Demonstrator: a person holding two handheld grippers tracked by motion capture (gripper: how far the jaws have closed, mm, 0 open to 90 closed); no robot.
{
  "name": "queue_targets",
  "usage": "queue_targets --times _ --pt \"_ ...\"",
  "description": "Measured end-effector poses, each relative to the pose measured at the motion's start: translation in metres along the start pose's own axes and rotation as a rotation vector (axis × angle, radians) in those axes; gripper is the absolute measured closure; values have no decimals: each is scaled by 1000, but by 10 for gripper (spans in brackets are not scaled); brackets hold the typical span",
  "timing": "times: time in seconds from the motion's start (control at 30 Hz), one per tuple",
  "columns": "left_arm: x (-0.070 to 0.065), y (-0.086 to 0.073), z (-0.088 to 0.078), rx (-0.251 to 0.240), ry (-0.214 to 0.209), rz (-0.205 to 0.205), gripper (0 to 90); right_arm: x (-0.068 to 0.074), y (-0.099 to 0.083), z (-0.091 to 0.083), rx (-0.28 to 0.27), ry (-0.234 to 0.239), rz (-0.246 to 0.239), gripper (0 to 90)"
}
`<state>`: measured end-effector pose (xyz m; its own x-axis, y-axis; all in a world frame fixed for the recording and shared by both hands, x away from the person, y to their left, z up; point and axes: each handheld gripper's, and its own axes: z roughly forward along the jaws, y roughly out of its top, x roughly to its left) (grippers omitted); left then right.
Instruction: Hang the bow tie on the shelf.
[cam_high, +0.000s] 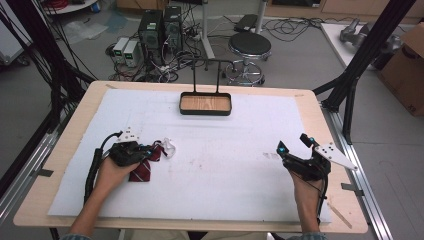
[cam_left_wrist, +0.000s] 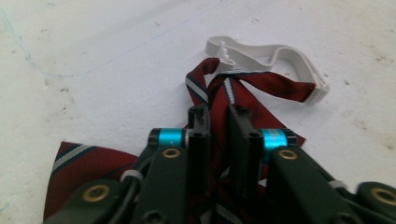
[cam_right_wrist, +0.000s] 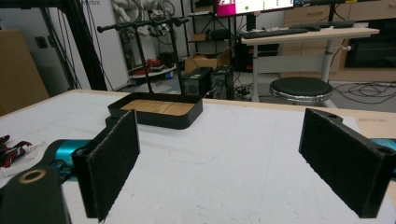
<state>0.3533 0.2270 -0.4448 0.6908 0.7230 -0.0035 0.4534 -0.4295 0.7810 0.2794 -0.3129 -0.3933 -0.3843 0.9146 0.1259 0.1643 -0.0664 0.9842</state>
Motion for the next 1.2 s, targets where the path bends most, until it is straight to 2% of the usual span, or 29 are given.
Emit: queue_targets --times 0.13,0.23,0.33,0.37,0.4,0.47,0.73,0.77,0.8,0.83,0.97,1.0,1.03,1.07,1.1,1.2 --pt "-5 5 -8 -45 8 69 839 0 0 0 3 1 -4 113" --pt "-12 12 -18 -105 12 155 842 0 0 0 4 0 -4 113" --pt "-19 20 -29 -168 -15 256 841 -1 0 0 7 -3 0 113" --pt "-19 20 -29 -168 -15 256 842 -2 0 -1 4 -6 0 113" --pt "-21 28 -35 -201 -30 291 842 -3 -1 -1 -1 -5 6 114" --pt "-21 37 -37 -228 -44 301 842 -4 -1 -1 7 -6 17 114" --pt "-9 83 -43 -261 -113 310 842 -4 -1 1 6 -2 14 113" --pt "-9 83 -43 -261 -113 310 842 -4 -1 1 5 -2 16 114" --pt "-5 95 -43 -265 -126 314 842 -4 -1 1 5 -5 14 113" --pt "-5 95 -43 -265 -126 314 842 -4 -1 1 4 -4 17 113" --pt "8 127 -43 -276 -143 310 843 -4 -1 0 6 -5 15 113" --pt "8 127 -43 -276 -143 310 842 -4 -1 1 4 -3 17 113" --pt "13 140 -41 -281 -142 307 842 -4 -1 1 6 -3 18 113" --pt "13 140 -41 -281 -142 307 842 -4 -1 1 7 -3 18 114" --pt "17 154 -38 -283 -141 300 842 -4 -2 1 9 -1 19 114" --pt "24 175 -29 -277 -132 294 842 -4 -2 2 11 2 19 114"
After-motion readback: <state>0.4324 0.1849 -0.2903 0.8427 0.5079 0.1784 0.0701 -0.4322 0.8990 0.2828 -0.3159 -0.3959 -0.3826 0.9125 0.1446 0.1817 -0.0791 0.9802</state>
